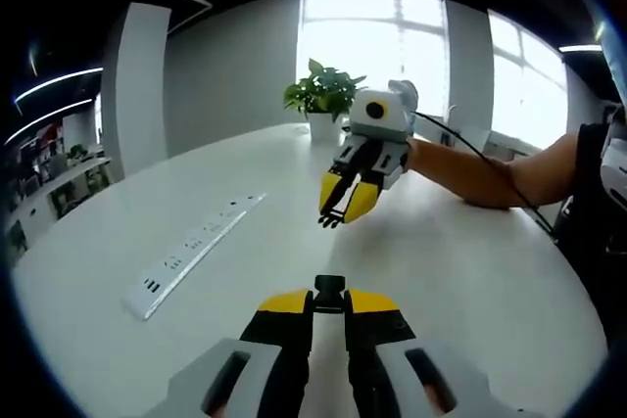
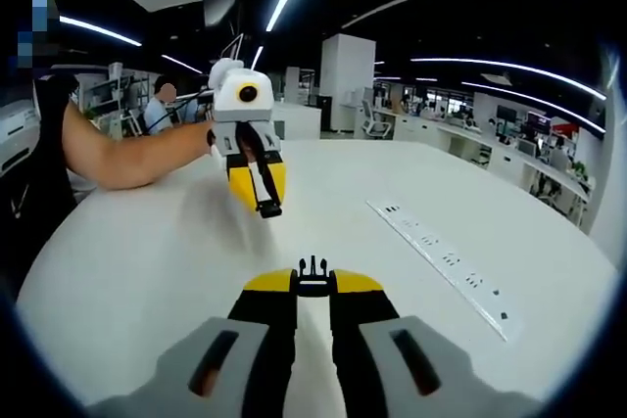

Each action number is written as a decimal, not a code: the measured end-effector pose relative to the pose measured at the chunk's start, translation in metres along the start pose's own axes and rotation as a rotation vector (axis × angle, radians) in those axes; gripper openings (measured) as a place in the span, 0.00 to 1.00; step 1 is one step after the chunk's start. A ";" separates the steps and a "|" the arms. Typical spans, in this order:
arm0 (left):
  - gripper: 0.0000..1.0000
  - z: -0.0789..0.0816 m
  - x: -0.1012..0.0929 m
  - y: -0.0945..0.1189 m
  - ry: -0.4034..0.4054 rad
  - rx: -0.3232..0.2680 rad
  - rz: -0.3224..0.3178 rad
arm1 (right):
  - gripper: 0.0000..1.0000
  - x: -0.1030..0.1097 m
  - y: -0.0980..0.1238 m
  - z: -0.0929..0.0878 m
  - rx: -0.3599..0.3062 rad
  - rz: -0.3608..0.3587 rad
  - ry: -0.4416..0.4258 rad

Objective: Snap the two parts of the plastic buckle together until the buckle closes and remains connected.

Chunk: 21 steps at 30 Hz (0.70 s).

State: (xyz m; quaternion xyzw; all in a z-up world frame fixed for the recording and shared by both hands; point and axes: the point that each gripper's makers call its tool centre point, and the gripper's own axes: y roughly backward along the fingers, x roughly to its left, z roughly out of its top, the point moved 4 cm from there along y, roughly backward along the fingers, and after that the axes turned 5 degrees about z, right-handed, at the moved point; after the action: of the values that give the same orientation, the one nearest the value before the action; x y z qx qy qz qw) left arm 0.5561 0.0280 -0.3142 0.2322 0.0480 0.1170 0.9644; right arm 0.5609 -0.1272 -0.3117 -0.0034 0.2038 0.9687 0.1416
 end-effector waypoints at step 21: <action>0.11 -0.008 0.001 -0.005 -0.008 0.043 -0.014 | 0.11 0.006 -0.001 -0.008 0.040 0.019 0.010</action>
State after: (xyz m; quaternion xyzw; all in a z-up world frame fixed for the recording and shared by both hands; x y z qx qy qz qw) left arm 0.5566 0.0276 -0.3235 0.2532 0.0482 0.1080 0.9601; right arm 0.5548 -0.1276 -0.3202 -0.0034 0.2239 0.9657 0.1315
